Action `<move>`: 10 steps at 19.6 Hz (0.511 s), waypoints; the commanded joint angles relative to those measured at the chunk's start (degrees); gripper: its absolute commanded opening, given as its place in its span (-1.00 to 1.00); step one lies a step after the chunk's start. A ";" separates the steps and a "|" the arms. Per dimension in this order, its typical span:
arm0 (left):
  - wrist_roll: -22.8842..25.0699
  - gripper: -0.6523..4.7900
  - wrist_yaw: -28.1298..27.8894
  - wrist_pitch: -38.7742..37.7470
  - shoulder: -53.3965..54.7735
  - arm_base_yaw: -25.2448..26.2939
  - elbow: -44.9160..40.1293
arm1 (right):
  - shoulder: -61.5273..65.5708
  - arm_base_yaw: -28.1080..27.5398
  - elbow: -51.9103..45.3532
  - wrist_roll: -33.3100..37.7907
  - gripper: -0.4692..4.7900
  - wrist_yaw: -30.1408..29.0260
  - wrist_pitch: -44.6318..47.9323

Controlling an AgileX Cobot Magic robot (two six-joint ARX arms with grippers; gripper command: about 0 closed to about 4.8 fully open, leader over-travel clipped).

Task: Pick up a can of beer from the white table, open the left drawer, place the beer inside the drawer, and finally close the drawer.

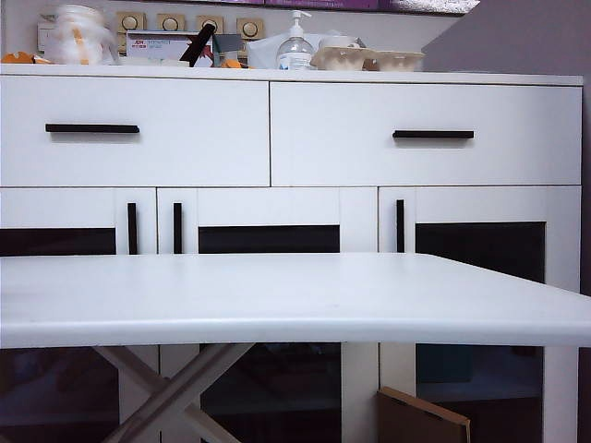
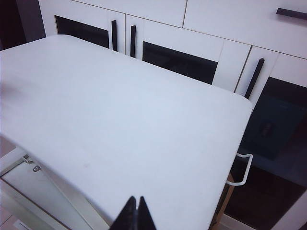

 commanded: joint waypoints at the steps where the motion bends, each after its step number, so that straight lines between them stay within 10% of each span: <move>1: -0.15 -0.78 0.24 0.66 0.04 -0.09 0.13 | -0.04 0.04 -0.17 -0.11 -0.82 0.04 1.51; 6: -0.13 -0.78 0.20 0.63 0.04 -0.09 0.11 | -1.11 -5.84 -13.35 -2.91 -0.82 11.93 25.90; 10: -0.13 -0.78 0.24 0.63 0.04 -0.09 0.11 | -0.96 -20.17 -25.70 -2.86 -0.82 6.99 42.25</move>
